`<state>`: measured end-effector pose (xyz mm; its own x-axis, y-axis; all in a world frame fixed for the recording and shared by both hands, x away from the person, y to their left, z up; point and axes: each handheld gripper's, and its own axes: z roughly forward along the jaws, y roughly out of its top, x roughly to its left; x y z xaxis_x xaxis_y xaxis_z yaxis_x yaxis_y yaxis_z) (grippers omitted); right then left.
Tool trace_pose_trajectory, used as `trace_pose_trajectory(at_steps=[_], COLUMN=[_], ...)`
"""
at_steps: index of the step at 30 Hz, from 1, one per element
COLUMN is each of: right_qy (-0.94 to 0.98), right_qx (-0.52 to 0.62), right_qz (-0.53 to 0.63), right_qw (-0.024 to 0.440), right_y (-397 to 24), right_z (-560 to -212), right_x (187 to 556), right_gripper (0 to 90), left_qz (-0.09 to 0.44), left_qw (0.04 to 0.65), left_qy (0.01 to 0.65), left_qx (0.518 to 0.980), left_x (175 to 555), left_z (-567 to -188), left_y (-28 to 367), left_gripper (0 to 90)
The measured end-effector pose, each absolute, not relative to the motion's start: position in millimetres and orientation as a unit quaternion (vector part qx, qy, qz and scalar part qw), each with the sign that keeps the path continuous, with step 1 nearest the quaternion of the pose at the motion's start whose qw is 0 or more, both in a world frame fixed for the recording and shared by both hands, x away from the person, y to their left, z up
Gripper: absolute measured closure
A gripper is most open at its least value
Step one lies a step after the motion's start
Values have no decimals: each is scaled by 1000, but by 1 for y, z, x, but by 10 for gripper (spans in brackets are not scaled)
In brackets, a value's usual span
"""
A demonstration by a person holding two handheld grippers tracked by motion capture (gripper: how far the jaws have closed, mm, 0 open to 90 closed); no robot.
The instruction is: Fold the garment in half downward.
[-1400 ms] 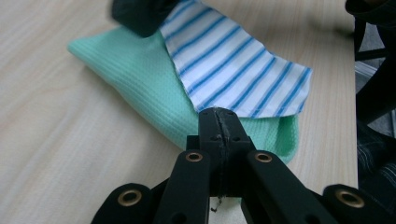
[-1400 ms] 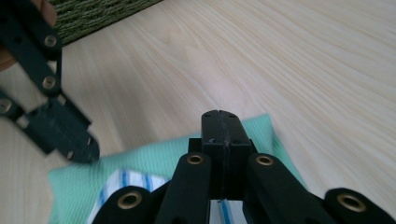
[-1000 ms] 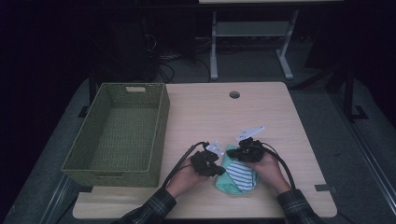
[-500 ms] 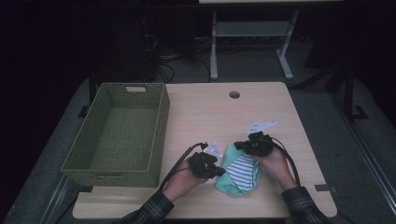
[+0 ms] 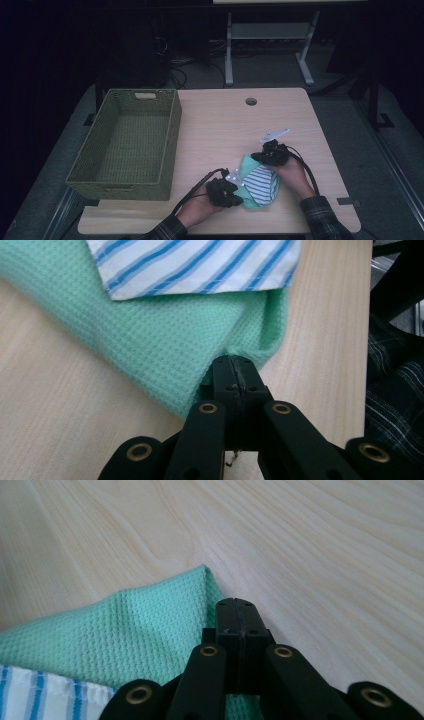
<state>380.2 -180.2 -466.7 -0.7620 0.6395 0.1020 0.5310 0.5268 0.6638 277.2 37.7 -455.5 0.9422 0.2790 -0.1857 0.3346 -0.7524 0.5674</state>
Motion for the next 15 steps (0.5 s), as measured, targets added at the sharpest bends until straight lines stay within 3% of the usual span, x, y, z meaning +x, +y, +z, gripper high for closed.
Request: trace_pose_trajectory(at_steps=[15], right_qy=[868], right_qx=[360], right_qz=[332], right_qw=[82], right_y=[-209], right_z=[-464], right_x=[366], right_gripper=[898], left_qz=[8], left_qw=[291], left_qy=[217], left_qx=[932], left_x=[318], left_z=[-453], left_y=[56], left_gripper=[895])
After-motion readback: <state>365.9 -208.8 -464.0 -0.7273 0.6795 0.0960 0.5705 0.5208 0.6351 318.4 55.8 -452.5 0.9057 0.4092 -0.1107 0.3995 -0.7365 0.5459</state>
